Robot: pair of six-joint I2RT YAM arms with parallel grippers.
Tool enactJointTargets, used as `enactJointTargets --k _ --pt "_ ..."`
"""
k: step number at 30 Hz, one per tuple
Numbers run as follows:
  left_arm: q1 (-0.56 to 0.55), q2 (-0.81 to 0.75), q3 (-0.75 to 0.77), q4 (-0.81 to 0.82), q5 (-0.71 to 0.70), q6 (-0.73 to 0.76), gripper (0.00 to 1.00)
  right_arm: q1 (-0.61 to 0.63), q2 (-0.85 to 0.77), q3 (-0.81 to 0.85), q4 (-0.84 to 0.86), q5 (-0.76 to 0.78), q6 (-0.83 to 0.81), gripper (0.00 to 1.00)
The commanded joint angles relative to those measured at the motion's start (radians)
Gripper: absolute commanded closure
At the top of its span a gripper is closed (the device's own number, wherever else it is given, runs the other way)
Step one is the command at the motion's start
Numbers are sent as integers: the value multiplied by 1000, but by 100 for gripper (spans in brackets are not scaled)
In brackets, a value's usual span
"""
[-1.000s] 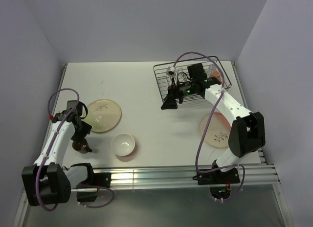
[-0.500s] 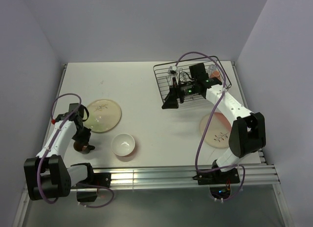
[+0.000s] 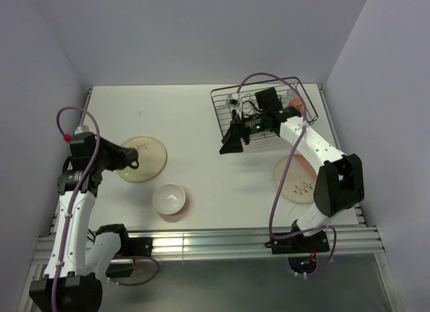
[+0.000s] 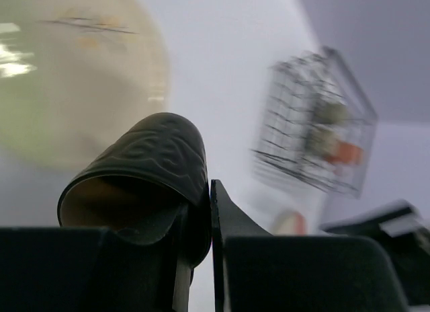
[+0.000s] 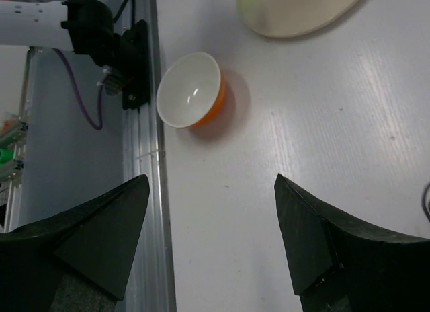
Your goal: Load the mixed dishes into the dish rack
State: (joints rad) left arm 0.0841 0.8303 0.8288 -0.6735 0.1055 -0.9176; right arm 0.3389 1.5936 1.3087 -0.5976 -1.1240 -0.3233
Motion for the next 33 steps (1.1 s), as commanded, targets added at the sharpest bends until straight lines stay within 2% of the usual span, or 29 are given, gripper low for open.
enactJointTargets --k 1,2,4,5,6,7,8,9,10,11,12,13,14,15,16,19,29,33 --pt "-13 9 -5 444 458 -56 100 43 5 70 31 -98 47 17" --pt "-23 22 -19 662 527 -93 100 48 5 73 59 -99 71 16" --pt "-73 76 -22 837 629 -165 100 51 -3 63 198 -97 146 15" --pt "-99 96 -17 926 660 -184 100 51 -9 52 273 -91 281 15" --pt "-151 118 -8 1047 677 -197 100 48 -18 41 435 -83 355 13" --pt "-174 162 10 1074 695 -201 100 49 -24 15 525 -77 442 12" --pt "-200 183 45 1100 703 -196 100 48 -27 0 603 -44 616 9" --pt "-242 203 59 1142 707 -199 100 48 -33 -21 806 -30 713 6" --pt "-259 239 72 1172 709 -208 100 48 -35 -66 920 -25 822 6" --pt "-273 254 81 1208 718 -223 100 48 -34 -84 1014 -14 1015 6" --pt "-289 268 79 1250 723 -242 100 45 -32 -101 1202 -4 1111 4" --pt "-294 286 70 1338 726 -283 100 43 -31 -135 1289 9 1282 4" --pt "-299 293 64 1380 726 -303 100 42 -27 -147 1431 22 1369 4" --pt "-302 296 58 1411 721 -317 100 40 -18 -158 1482 45 1438 4" --pt "-308 300 50 1452 720 -332 100 41 -18 -172 1513 61 1531 4" --pt "-319 303 40 1480 717 -340 100 41 -32 -190 1536 108 1592 4" --pt "-346 288 -11 1531 701 -360 100 94 -24 -155 1573 154 1682 5" --pt "-354 280 -23 1540 691 -360 100 124 -12 -131 1526 164 1670 5"
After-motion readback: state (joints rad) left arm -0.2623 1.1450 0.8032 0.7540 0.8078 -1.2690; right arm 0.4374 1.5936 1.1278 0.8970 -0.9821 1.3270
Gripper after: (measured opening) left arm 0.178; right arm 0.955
